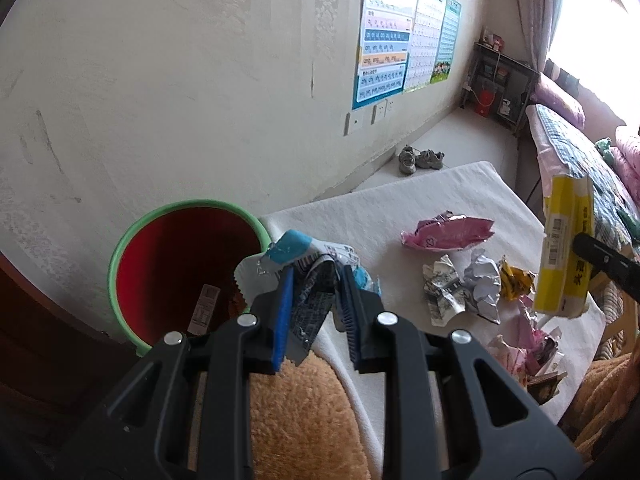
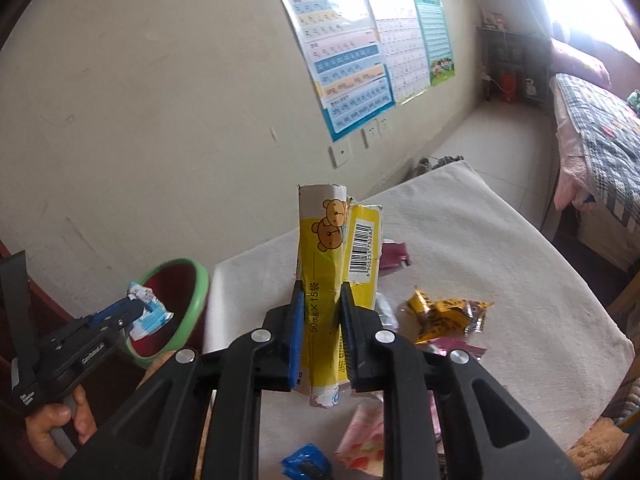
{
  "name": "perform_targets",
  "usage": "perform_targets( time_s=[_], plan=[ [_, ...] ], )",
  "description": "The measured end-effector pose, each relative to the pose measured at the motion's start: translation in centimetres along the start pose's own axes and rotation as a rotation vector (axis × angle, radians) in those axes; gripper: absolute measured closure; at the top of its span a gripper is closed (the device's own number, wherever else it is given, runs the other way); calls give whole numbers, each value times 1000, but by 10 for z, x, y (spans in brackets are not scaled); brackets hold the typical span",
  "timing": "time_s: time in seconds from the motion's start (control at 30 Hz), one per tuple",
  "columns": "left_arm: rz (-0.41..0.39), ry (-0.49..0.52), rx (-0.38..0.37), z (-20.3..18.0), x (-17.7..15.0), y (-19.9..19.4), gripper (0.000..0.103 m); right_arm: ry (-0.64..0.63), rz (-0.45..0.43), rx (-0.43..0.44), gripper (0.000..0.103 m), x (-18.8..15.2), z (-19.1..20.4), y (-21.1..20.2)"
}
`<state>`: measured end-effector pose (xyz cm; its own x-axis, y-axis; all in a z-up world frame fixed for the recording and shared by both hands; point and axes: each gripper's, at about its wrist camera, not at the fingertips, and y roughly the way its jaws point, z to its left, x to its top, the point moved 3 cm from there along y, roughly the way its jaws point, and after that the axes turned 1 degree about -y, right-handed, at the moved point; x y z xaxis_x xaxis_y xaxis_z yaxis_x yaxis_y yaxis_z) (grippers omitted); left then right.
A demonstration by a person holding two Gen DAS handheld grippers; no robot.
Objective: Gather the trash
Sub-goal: 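Carry the wrapper and yellow box over the red bin and open both grippers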
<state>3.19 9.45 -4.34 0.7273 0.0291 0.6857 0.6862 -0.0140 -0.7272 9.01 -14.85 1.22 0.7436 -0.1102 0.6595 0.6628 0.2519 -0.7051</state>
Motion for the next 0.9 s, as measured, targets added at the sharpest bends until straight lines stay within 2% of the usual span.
perform_targets(
  time_s=[0.43,0.57,0.77,0.9],
  plan=[
    [-7,-85,44,48,-1,2,80,-43,29,28,87,-1,38,14],
    [-9,-132,91,76,-2,5,80,-69,43,43,87,2,53,22],
    [-6,-166,149,112,-6,9,80,-126,80,83,87,6,90,47],
    [6,-230,154,139,-12,17,80,-141,124,134,86,12,120,72]
  ],
)
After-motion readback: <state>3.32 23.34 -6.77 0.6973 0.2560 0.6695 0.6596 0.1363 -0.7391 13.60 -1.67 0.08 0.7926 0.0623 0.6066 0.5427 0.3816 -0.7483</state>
